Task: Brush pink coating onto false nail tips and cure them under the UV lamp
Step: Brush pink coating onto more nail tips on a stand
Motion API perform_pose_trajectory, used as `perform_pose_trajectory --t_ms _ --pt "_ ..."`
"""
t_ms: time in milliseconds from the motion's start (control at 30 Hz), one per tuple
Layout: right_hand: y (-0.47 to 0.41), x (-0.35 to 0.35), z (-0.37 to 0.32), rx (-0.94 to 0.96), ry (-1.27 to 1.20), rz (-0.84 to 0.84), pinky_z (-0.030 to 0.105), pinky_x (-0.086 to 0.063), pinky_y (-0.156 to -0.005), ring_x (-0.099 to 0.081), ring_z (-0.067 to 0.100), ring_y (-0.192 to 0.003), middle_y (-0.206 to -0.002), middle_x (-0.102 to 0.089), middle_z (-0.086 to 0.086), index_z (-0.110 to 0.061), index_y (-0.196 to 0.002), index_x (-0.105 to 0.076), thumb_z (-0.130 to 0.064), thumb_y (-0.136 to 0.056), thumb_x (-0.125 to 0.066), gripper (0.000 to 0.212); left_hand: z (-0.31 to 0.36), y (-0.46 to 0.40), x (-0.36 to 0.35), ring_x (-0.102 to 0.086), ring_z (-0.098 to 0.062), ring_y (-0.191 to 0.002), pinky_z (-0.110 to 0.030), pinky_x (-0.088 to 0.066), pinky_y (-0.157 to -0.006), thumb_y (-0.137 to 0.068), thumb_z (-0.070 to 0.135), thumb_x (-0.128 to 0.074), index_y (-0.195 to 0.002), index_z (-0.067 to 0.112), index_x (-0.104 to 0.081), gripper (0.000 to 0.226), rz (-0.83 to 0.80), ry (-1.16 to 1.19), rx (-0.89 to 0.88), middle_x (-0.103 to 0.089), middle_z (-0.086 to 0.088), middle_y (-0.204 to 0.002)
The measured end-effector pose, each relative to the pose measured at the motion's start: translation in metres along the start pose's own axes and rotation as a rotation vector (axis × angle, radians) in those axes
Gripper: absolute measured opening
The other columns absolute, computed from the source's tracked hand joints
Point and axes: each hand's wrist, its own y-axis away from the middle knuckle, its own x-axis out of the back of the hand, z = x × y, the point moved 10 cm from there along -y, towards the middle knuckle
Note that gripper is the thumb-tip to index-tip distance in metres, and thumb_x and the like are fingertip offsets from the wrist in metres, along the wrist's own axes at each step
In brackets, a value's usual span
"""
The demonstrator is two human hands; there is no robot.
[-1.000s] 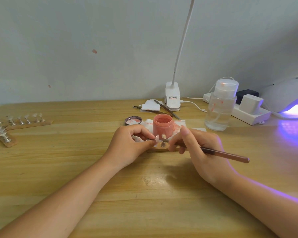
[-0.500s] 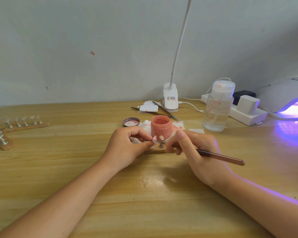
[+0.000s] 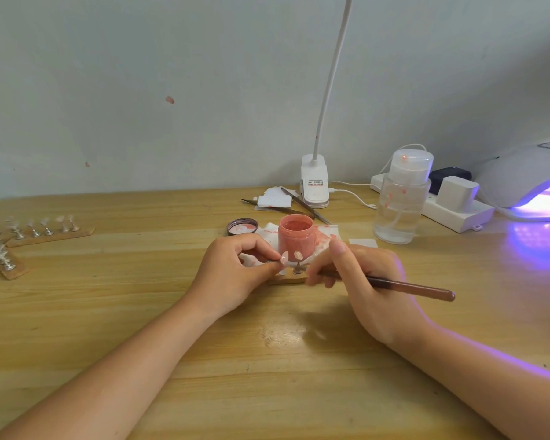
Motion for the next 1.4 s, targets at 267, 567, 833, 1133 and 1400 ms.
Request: perform_pose_trajectory --t_ms 267,567,833,1133,1400 --pt "0.000 -0.001 0.000 0.015 0.001 -0.004 0.017 -0.044 -0.060 -0.058 0.004 -0.061 -0.063 -0.065 -0.010 -0.021 -0.066 -0.066 -0.041 -0.092 -0.040 0.042 0.002 0.000 -0.001 -0.033 -0.010 -0.047 -0.014 -0.026 -0.046 -0.070 0.011 -0.077 -0.055 0.025 -0.061 0.025 -0.005 -0.012 -0.019 -0.054 -0.011 -0.052" --pt "-0.002 0.001 0.001 0.012 0.037 0.014 0.025 -0.047 -0.068 -0.061 0.007 -0.070 -0.068 -0.066 -0.012 -0.022 -0.069 -0.067 -0.041 -0.092 -0.039 0.041 0.002 -0.001 0.000 -0.033 -0.008 -0.047 -0.012 -0.025 -0.046 -0.069 0.011 -0.077 -0.053 0.027 -0.060 0.029 0.007 -0.010 -0.025 -0.051 0.003 -0.051" --pt "-0.002 0.003 0.000 0.008 0.017 0.034 0.030 -0.050 -0.068 -0.063 0.009 -0.069 -0.068 -0.067 -0.007 -0.014 -0.070 -0.069 -0.036 -0.096 -0.044 0.042 0.005 0.000 -0.001 -0.038 -0.001 -0.042 -0.007 -0.027 -0.044 -0.070 0.009 -0.076 -0.055 0.026 -0.059 0.029 -0.004 -0.012 -0.047 -0.052 0.018 -0.044" --pt "-0.002 0.000 0.003 -0.024 -0.003 0.021 0.026 -0.048 -0.068 -0.061 0.007 -0.068 -0.065 -0.064 -0.011 -0.017 -0.071 -0.068 -0.035 -0.094 -0.042 0.039 0.004 -0.001 0.000 -0.039 -0.001 -0.045 -0.008 -0.029 -0.046 -0.070 0.011 -0.076 -0.054 0.028 -0.059 0.029 0.008 -0.009 -0.045 -0.054 0.019 -0.047" --pt "-0.003 -0.001 0.001 -0.009 0.041 0.008 0.023 -0.048 -0.067 -0.062 0.007 -0.070 -0.067 -0.064 -0.013 -0.017 -0.072 -0.068 -0.037 -0.094 -0.041 0.040 0.003 -0.001 0.001 -0.043 0.002 -0.044 -0.007 -0.030 -0.047 -0.071 0.006 -0.076 -0.057 0.025 -0.059 0.029 0.010 -0.024 -0.045 -0.055 0.019 -0.049"
